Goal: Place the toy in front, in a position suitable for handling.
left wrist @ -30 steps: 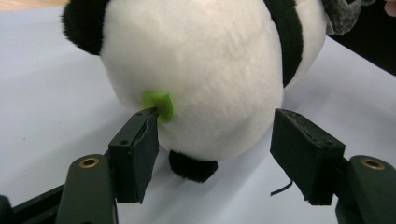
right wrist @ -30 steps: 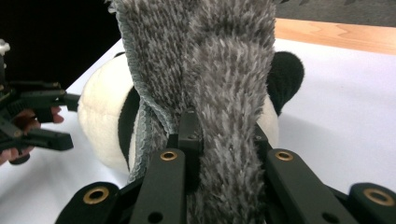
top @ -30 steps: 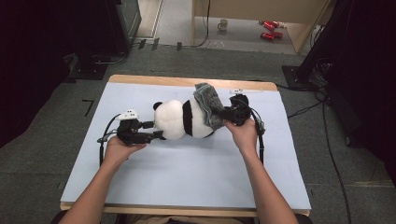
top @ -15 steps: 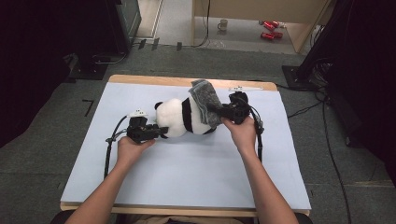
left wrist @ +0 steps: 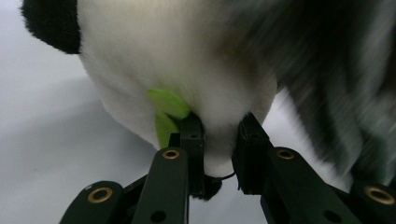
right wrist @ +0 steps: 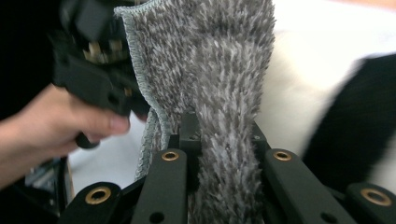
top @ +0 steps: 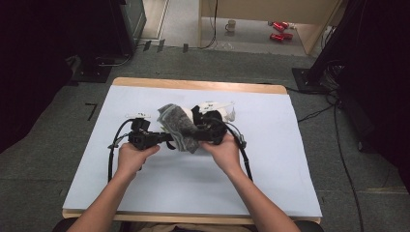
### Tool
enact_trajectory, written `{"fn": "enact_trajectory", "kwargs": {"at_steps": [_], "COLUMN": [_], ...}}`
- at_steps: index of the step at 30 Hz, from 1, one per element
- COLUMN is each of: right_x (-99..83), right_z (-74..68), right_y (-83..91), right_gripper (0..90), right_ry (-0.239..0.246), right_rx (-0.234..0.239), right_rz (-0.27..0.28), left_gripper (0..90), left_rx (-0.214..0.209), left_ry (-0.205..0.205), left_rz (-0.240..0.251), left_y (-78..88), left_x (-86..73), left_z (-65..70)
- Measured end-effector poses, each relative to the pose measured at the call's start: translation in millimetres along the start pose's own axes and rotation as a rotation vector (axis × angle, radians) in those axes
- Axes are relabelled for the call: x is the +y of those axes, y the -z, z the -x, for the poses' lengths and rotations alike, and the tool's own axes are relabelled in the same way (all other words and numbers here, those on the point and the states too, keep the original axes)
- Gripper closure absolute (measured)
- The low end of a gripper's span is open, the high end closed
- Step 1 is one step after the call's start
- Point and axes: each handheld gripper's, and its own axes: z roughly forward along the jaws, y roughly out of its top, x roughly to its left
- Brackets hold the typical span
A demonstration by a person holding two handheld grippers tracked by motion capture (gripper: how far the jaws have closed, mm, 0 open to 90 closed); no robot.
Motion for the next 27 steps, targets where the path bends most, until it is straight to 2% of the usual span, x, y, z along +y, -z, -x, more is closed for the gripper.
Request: {"fn": "enact_trajectory", "kwargs": {"at_steps": [3,5,10,13,22,27], "right_x": [-10.2,-14.5,-14.6,-14.7,-12.4,-10.2], "right_z": [2.2,8.7,16.1,22.0,36.2,46.2], "right_y": [-14.2,-17.3,-13.5,-7.6,10.4,23.6], "right_gripper": [77.4,77.3,77.0,77.0,77.6,77.6], "right_ry": [0.023,0.016,0.050,0.051,0.010,-0.020], "right_rx": [-0.053,-0.059,-0.140,-0.179,-0.200,-0.204], "right_rz": [-0.030,-0.036,-0.068,-0.071,-0.051,-0.022], "left_gripper": [77.0,77.0,77.3,77.3,77.4,77.5], "left_rx": [0.013,0.024,0.043,0.046,0.039,0.039], "left_ry": [0.007,0.009,0.023,0.024,0.013,0.011], "left_rz": [-0.017,-0.031,-0.036,-0.037,-0.045,-0.048], "left_y": [-2.4,-5.2,-6.5,-5.2,-4.7,-3.8], "left_x": [-1.1,-1.9,-1.2,-0.5,3.4,5.6], "left_z": [-3.6,-6.3,-14.3,-16.6,-19.8,-21.8]}}
